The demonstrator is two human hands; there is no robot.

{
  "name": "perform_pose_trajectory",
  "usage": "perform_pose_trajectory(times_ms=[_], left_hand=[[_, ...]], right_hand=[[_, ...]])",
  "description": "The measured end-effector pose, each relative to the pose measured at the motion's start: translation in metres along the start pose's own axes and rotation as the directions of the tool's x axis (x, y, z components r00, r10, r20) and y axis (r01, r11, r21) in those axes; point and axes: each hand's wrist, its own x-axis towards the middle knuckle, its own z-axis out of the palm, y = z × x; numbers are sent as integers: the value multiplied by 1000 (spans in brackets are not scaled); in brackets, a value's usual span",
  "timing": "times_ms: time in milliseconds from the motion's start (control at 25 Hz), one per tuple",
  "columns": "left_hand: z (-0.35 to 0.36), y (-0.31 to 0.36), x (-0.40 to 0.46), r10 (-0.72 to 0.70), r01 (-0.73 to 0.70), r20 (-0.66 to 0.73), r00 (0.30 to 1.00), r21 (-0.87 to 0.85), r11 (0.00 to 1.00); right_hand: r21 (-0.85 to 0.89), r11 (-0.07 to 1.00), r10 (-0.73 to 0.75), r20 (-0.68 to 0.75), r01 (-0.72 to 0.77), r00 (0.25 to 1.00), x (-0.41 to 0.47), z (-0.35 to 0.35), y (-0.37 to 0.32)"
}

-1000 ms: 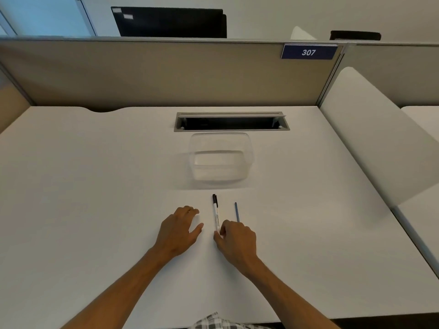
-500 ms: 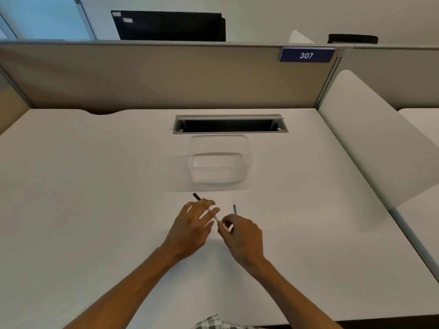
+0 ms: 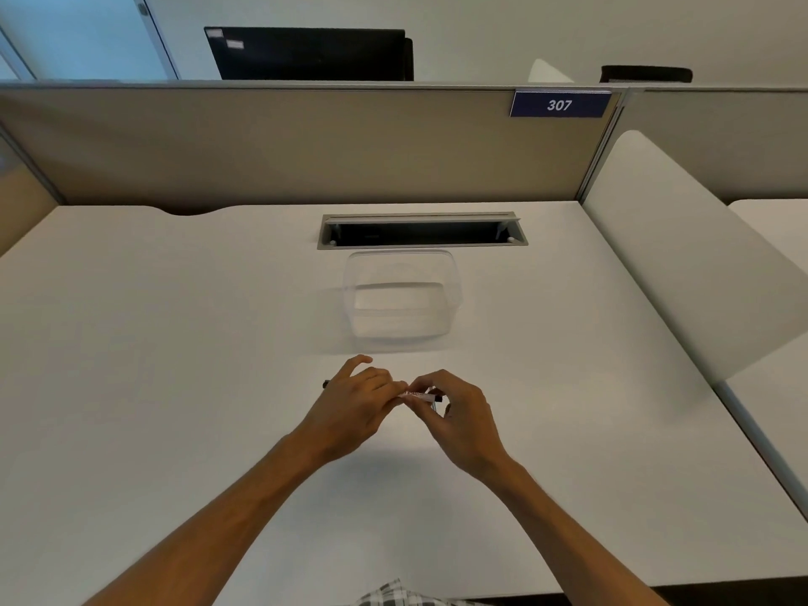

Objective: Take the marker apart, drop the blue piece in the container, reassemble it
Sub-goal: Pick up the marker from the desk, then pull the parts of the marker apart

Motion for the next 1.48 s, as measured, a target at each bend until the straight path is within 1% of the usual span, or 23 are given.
perform_pose_trajectory(times_ms=[120,240,320,400,480,560,680,880,960,1080,1200,1280,1360,1480], left_hand=[[-7,5,1,-22,23,23,999,-33,999],[-11,7,0,25,-25,-34,999,8,1000],[-11,8,0,47,-46,-54,997,27,999],[-10,10,0,48,-46,-66,997,29,999],[-11,12,1,33,-32,-74,997,20,999],[-13,15,2,12,-11,-87,996,13,1000],[-16,19,2,-26,27,-108,994,8,1000],[-20,22,0,-26,29,-129,991,21,999],[-22,20,0,-21,21,-139,990,-3,1000],[-25,13,-3,-26,20,-116,993,-55,998],[-32,5,-4,-106,90,-76,991,-190,978],[-38,0,0,-170,158,-8,985,-329,931],[-45,-4,6,-193,205,75,978,-466,860],[-51,-10,12,-204,289,205,957,-638,714]], right_hand=[[55,995,85,-18,-84,996,1,-3,-1],[82,972,224,-22,-222,974,2,-2,-2],[125,949,292,-12,-288,956,3,1,-5],[225,914,346,-1,-337,938,5,3,-9],[341,858,405,11,-384,914,8,5,-12],[411,799,467,36,-439,883,11,7,-13],[414,774,513,33,-479,858,13,9,-13],[387,781,544,-35,-491,838,17,11,-14],[398,783,537,-48,-477,842,18,11,-14],[422,831,436,-90,-362,896,18,8,-17],[428,870,329,-134,-245,935,21,7,-23],[420,893,260,-183,-164,948,25,7,-26],[413,906,202,-218,-97,955,28,7,-28],[368,930,105,-279,5,955,33,6,-30]])
